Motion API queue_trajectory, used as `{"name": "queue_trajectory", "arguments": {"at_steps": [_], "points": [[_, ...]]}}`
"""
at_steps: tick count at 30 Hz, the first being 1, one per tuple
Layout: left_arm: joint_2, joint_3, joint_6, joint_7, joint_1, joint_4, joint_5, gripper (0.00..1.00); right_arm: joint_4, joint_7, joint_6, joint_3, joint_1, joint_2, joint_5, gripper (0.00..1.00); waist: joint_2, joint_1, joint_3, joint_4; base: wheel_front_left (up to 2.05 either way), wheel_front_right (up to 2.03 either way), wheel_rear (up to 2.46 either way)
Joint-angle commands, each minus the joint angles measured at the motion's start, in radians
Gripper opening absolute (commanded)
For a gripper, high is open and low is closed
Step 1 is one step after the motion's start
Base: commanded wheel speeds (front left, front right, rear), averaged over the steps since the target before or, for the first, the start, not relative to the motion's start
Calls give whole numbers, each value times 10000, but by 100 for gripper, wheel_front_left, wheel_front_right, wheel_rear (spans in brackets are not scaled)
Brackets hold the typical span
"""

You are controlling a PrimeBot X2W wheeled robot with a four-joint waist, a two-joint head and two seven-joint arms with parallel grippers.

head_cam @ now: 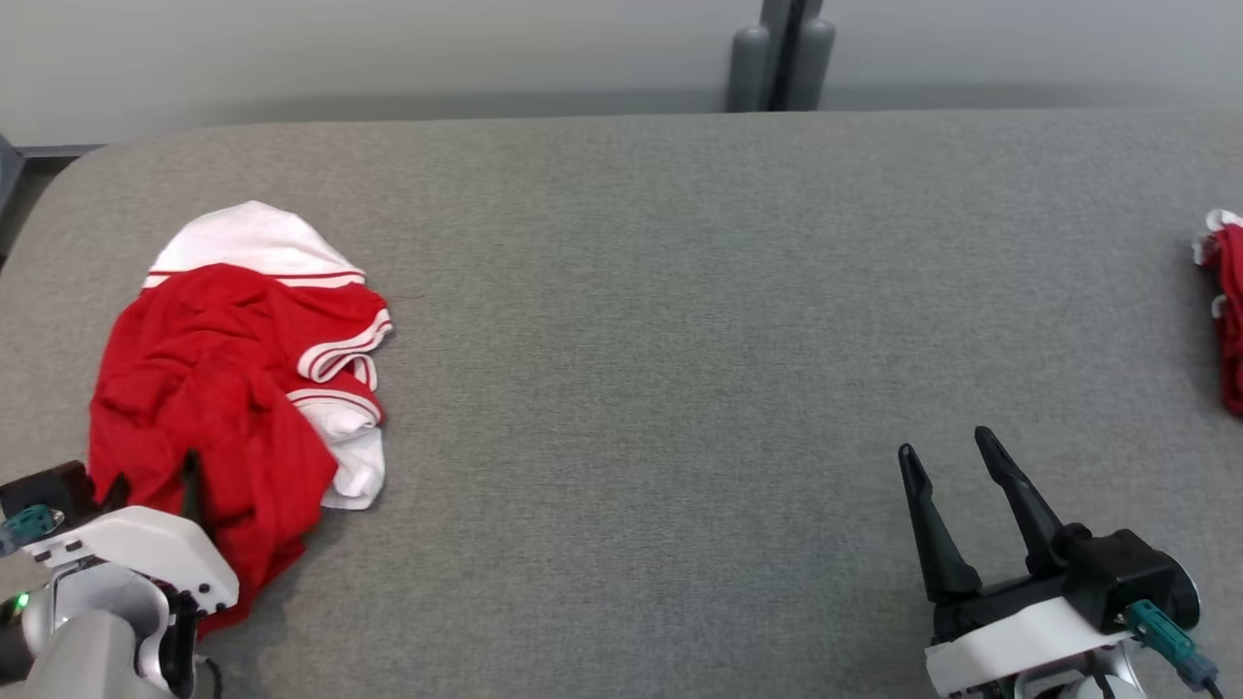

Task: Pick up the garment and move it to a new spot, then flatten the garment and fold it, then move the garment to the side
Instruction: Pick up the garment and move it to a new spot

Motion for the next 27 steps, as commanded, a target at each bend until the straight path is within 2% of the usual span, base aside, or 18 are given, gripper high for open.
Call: {"name": "queue_trajectory", "arguments": {"at_steps": [1, 6, 11, 12, 13, 14, 15, 20, 27], "points": [[120, 126, 32, 54, -295, 445, -134, 100, 31, -48, -1, 46, -169, -53, 125, 100, 0, 0, 398, -602, 0, 0, 0], [425, 265, 35, -148, -758, 1762, -272, 100, 90, -48, -1, 66, -504, -50, 167, 100, 0, 0, 787, -1113, 0, 0, 0], [317, 241, -90, -289, -980, 2825, -423, 100, 123, -48, 0, -153, -695, -44, 195, 100, 0, 0, 1000, -1227, 0, 0, 0], [293, 212, -127, -306, -1018, 2996, -422, 85, 128, -48, 0, -170, -703, -45, 182, 100, 0, 0, 1021, -1223, 0, 0, 0], [250, 189, -186, -336, -1068, 3146, -442, 51, 136, -47, 0, -180, -723, -48, 177, 100, 0, 0, 1047, -1210, 0, 0, 0], [189, 183, -250, -287, -1132, 3297, -492, 33, 133, -48, 0, -179, -755, -47, 184, 100, 0, 0, 1076, -1187, 0, 0, 0], [134, 138, -325, -234, -1165, 3434, -491, 0, 132, -48, 0, -186, -784, -47, 195, 100, 0, 0, 1092, -1157, 0, 0, 0], [9, -61, -728, -399, -1411, 3737, -565, 0, 185, -48, 0, -163, -850, -47, 284, 100, 0, 0, 1048, -973, 0, 0, 0], [-263, -579, -1069, -1128, -2250, 2915, -514, 0, 241, -48, 0, -206, -684, -50, 314, 100, 0, 0, 827, -678, 0, 0, 0]]}}
